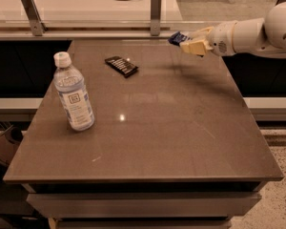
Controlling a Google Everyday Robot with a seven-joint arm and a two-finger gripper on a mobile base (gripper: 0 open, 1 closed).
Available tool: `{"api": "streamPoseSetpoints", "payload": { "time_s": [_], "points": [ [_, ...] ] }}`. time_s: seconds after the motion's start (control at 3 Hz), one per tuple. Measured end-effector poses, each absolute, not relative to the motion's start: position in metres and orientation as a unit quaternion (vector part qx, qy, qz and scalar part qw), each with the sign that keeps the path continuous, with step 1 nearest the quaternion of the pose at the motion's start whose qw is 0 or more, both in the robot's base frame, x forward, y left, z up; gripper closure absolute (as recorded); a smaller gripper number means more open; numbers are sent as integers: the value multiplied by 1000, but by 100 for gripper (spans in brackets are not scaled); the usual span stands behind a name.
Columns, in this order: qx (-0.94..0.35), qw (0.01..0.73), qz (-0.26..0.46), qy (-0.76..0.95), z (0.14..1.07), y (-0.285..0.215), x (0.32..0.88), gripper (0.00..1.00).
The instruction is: Pick rxbar blueberry
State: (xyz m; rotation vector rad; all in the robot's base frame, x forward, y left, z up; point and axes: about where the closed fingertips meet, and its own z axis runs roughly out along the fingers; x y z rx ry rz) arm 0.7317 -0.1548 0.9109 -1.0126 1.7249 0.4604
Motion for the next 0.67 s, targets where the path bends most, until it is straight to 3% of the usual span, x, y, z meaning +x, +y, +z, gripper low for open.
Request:
{"api": "streamPoseSetpoints", "payload": {
  "time_s": [0.67],
  "points": [
    [-449,535,161,697,947,-146,719,100]
  ]
}}
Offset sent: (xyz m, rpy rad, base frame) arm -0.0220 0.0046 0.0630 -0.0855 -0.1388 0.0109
